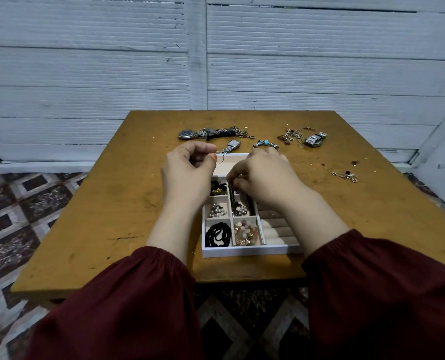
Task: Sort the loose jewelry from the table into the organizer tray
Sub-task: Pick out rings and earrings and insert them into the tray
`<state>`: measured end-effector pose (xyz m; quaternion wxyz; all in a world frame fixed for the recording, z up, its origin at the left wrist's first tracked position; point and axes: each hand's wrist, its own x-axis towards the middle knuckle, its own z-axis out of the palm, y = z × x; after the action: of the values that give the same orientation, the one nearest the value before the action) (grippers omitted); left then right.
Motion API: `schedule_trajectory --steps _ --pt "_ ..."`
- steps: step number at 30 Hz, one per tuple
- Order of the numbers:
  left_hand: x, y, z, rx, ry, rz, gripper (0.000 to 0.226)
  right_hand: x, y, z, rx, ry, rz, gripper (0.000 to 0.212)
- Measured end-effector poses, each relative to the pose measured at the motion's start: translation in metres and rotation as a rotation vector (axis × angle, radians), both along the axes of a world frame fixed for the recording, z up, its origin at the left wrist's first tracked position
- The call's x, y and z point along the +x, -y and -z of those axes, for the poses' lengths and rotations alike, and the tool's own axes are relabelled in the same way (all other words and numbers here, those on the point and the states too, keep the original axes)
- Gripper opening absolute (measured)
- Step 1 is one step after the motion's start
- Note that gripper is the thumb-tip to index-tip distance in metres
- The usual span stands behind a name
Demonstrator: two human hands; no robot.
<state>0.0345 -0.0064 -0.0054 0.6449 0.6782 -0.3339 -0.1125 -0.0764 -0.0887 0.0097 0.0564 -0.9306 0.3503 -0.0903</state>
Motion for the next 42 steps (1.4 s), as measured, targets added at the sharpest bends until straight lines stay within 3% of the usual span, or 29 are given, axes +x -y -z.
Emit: schedule_trajectory --steps 8,27,31,39,42 --pt "0.003 -0.001 -0.001 -0.005 0.021 -0.013 0.021 0.003 0.005 -0.005 -0.063 -0.038 -0.053 0.011" --pt "-0.001 0.0 0.0 -0.028 0.028 0.001 0.022 -0.017 -0.012 -0.019 0.24 0.197 -0.012 0.009" --pt "-0.001 0.0 0.0 -0.035 0.038 0.005 0.023 -0.019 -0.014 -0.015 0.375 0.175 -0.004 0.004" --pt "-0.001 0.001 0.001 -0.047 0.03 -0.005 0.024 -0.021 -0.016 -0.016 0.318 0.081 -0.056 0.026" --pt "-0.001 0.002 0.001 -0.044 0.026 -0.007 0.024 -0.022 -0.016 -0.015 0.301 0.027 -0.072 0.024"
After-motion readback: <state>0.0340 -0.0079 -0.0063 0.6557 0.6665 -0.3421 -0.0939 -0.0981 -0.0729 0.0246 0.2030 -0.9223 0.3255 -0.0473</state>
